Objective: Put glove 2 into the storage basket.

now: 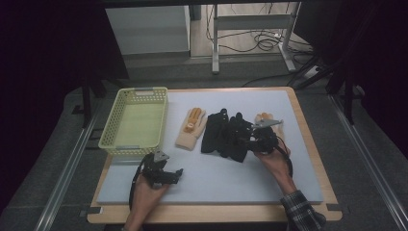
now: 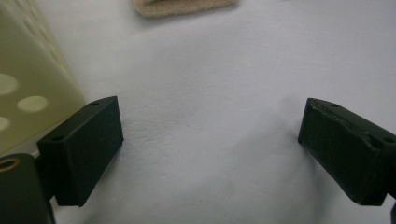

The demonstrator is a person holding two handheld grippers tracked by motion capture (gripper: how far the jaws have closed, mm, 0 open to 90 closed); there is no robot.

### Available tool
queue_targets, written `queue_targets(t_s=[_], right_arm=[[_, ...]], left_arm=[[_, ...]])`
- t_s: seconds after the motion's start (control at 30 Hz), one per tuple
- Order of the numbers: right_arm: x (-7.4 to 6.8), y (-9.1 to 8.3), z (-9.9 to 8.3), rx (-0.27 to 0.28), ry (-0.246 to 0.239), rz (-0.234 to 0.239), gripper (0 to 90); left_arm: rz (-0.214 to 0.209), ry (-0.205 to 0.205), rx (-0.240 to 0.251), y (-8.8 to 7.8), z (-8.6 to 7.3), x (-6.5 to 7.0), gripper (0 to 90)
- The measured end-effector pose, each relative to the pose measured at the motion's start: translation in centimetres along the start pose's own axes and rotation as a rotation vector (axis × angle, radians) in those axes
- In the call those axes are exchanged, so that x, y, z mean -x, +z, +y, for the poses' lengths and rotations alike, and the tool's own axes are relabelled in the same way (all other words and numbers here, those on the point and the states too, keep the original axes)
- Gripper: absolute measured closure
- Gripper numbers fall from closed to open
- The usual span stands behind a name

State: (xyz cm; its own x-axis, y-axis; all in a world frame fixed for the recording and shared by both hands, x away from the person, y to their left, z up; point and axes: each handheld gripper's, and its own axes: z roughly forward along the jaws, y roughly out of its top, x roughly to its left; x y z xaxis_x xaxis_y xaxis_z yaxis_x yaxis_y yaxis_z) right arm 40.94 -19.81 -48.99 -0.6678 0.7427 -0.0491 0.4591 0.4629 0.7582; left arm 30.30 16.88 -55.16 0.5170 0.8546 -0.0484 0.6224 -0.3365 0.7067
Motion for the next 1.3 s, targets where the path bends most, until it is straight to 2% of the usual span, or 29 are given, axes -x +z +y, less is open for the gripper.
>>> queue_targets(t_s=[0.13, 0.23, 0.37, 0.4, 0.43, 0.5, 0.6, 0.7, 0.73, 0.8, 0.9, 0.97, 1.0, 1.13, 1.17, 1.2, 1.23, 1.27, 1.3], right_arm=[[0.4, 2.4, 1.4, -0.017, 0.028, -0.009, 35.6], [0.7, 4.2, 1.8, -0.055, 0.035, -0.019, 29.9], [0.9, 6.3, 1.4, -0.134, -0.006, -0.057, 30.1], [1.0, 6.4, 1.2, -0.119, 0.000, -0.056, 36.4], [1.1, 6.3, 1.1, -0.116, 0.010, -0.033, 41.9], [0.9, 6.3, 0.8, -0.101, 0.027, -0.039, 50.0], [0.6, 6.1, 0.8, -0.100, 0.028, -0.040, 69.6], [0.3, 6.0, 0.9, -0.099, 0.006, -0.054, 80.5], [0.3, 6.0, 0.9, -0.099, 0.006, -0.054, 80.5], [0.6, 5.7, 0.9, -0.098, 0.046, -0.037, 81.8], [0.8, 5.3, 0.9, -0.086, 0.067, -0.028, 82.0], [1.2, 4.0, 0.9, -0.066, 0.079, -0.022, 82.0], [1.2, 4.0, 0.9, -0.066, 0.079, -0.022, 82.0], [1.0, 1.8, 1.2, -0.037, 0.066, -0.003, 82.0], [0.7, 0.6, 1.3, -0.023, 0.053, 0.003, 82.1], [0.7, 0.6, 1.3, -0.023, 0.053, 0.003, 82.1], [0.4, -0.7, 1.4, 0.001, 0.058, 0.023, 82.0], [0.4, -0.7, 1.4, 0.001, 0.058, 0.023, 82.0], [-0.2, -2.1, 1.5, 0.033, 0.062, 0.052, 82.0]], left_arm=[[0.000, 0.000, 0.001, 0.0, 0.0, 0.0, 6.8], [0.000, 0.000, 0.001, 0.0, 0.0, 0.0, 6.8], [0.000, 0.000, 0.001, 0.0, 0.0, 0.0, 6.8], [-0.001, 0.000, 0.000, 0.0, 0.0, 0.0, 6.8], [0.000, -0.001, 0.000, 0.0, 0.0, 0.0, 6.8], [-0.001, 0.000, 0.000, 0.0, 0.0, 0.0, 6.7], [0.000, 0.000, 0.000, 0.0, 0.0, 0.0, 6.8], [0.000, 0.000, 0.000, 0.0, 0.0, 0.0, 6.8], [0.000, 0.000, 0.001, 0.0, 0.0, 0.0, 6.8], [0.000, 0.000, 0.000, 0.0, 0.0, 0.0, 6.8], [0.000, 0.000, 0.000, 0.0, 0.0, 0.0, 6.8], [-0.001, 0.000, -0.001, 0.0, 0.0, 0.0, 6.8], [-0.001, 0.000, -0.001, 0.0, 0.0, 0.0, 6.8], [0.000, 0.000, -0.001, 0.0, 0.0, 0.0, 6.8], [0.000, 0.000, -0.001, 0.0, 0.0, 0.0, 6.8], [0.000, 0.000, -0.001, 0.0, 0.0, 0.0, 6.8], [0.000, 0.000, 0.000, 0.0, 0.0, 0.0, 6.8], [0.000, 0.000, 0.000, 0.0, 0.0, 0.0, 6.8], [0.000, 0.000, 0.000, 0.0, 0.0, 0.0, 6.8]])
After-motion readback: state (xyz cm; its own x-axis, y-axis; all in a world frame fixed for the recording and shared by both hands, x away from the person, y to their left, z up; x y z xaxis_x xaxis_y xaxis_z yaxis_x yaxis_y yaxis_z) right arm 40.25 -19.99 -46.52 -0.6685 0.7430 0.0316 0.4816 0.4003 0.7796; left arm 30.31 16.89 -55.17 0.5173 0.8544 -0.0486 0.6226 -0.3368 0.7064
